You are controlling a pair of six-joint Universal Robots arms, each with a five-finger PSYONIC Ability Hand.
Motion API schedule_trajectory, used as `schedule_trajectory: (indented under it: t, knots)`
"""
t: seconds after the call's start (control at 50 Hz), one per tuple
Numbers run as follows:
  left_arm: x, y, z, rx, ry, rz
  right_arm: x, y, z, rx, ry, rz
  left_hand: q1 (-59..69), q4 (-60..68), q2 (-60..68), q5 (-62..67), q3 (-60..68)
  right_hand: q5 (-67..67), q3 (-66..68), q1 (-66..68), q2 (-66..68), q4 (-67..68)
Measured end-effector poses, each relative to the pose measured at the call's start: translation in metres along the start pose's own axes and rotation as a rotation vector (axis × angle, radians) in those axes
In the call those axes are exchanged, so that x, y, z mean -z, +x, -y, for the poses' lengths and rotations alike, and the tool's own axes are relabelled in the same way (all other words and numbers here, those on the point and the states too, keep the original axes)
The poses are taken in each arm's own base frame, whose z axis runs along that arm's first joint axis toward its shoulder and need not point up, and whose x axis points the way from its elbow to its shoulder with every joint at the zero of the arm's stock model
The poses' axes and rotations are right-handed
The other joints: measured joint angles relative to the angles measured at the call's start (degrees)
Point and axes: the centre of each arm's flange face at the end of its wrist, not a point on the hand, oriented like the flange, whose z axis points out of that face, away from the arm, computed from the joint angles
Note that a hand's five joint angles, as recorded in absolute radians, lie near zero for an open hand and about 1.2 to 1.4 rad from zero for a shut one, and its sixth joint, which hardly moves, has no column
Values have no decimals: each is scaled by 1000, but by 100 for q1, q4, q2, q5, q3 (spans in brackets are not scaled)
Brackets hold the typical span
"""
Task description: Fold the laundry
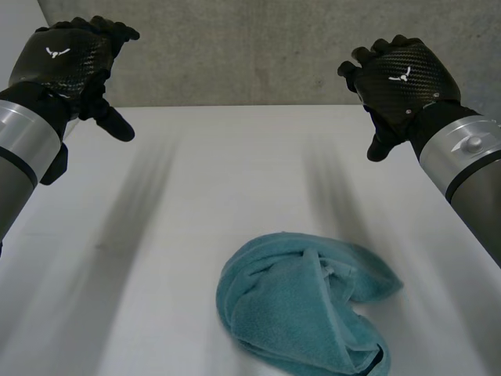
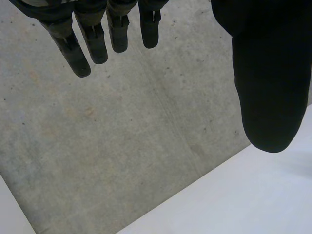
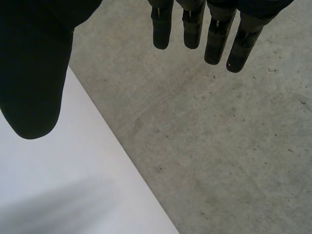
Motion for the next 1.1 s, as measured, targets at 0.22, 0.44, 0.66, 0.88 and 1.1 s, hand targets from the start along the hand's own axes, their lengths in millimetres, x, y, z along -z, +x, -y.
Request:
schedule_trajectory:
  t: [0.22, 0.44, 0.66, 0.88, 1.1]
  knots:
    - [5, 14, -4, 9, -29, -48, 2, 2, -1, -5, -38, 12, 167, 124, 144, 71, 89, 0, 0, 0, 0, 0]
    - [36, 70, -23, 121, -195, -219, 26, -16, -26, -65, -320, 215, 484, 480, 503, 425, 435, 0, 0, 0, 0, 0]
    - [69, 120, -94, 323, -509, -258, 38, -35, -101, -256, -575, 398, 519, 526, 547, 467, 461, 0, 0, 0, 0, 0]
    - [75, 152, -136, 287, -581, -315, 25, -47, -140, -432, -585, 371, 4855, 5034, 5042, 4846, 4935, 3728, 4043, 3680, 4105, 3865]
    - [4, 115, -59, 230, -174, -171, -40, 8, -108, -390, -237, 47, 5137, 5649, 5686, 5349, 5575, 5208, 5530, 4372, 5473, 5484]
